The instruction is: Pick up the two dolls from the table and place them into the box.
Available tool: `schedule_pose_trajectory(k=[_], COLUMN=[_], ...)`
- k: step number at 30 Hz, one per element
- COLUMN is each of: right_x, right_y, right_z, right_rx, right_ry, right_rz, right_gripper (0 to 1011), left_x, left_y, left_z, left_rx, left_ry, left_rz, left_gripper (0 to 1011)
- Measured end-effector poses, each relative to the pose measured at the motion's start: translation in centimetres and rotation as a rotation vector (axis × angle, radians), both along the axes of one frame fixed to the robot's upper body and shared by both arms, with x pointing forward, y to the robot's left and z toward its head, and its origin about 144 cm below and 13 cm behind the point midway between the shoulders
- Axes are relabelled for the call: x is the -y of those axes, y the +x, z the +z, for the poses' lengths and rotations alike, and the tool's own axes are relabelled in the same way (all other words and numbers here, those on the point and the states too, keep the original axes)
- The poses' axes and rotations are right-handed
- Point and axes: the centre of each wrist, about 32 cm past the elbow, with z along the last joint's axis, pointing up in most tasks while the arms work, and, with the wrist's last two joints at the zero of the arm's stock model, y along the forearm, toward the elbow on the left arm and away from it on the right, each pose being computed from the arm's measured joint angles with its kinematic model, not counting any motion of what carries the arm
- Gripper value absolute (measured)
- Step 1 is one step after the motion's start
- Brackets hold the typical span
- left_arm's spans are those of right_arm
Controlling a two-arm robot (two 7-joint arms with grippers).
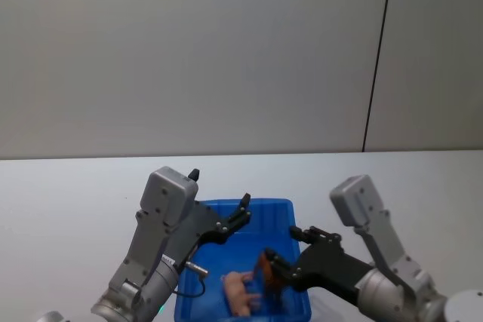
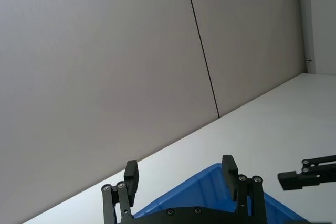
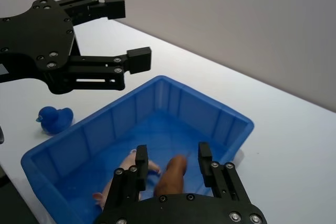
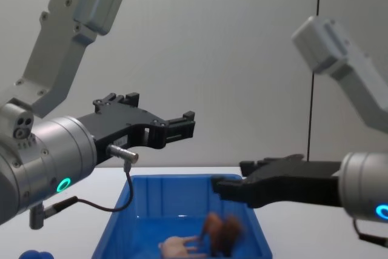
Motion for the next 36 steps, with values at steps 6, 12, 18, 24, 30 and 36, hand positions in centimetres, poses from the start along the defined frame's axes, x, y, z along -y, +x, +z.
schedule_pose_trajectory(k=[6,12,18,24,30,36], right_x=[-0.7,-0.4,1.1,2.8,4.8,6.0], right_y=[0.6,0.7,0.1,-0.7,-1.9,-2.7], right_z=[-0.1,-0.2,-0.5,-0.9,-1.5,-1.9], right_rx=[-0.032,-0.037,-0.029,-0.022,-0.015,-0.011], right_ry=[-0.004,-0.008,-0.009,-0.013,-0.013,-0.015], right_rz=[0.025,0.026,0.001,-0.033,-0.074,-0.099], right_gripper=[720,901,1001,1001,1001,1001], left_x=[0.0,0.0,0.0,0.0,0.0,0.0], left_y=[0.0,0.0,0.0,0.0,0.0,0.0], left_z=[0.0,0.0,0.0,0.0,0.0,0.0], left_rx=[0.0,0.0,0.0,0.0,0.0,-0.001], left_ry=[0.0,0.0,0.0,0.0,0.0,0.0], left_rz=[0.0,0.0,0.0,0.0,0.0,0.0], left_gripper=[1001,1001,1001,1001,1001,1001])
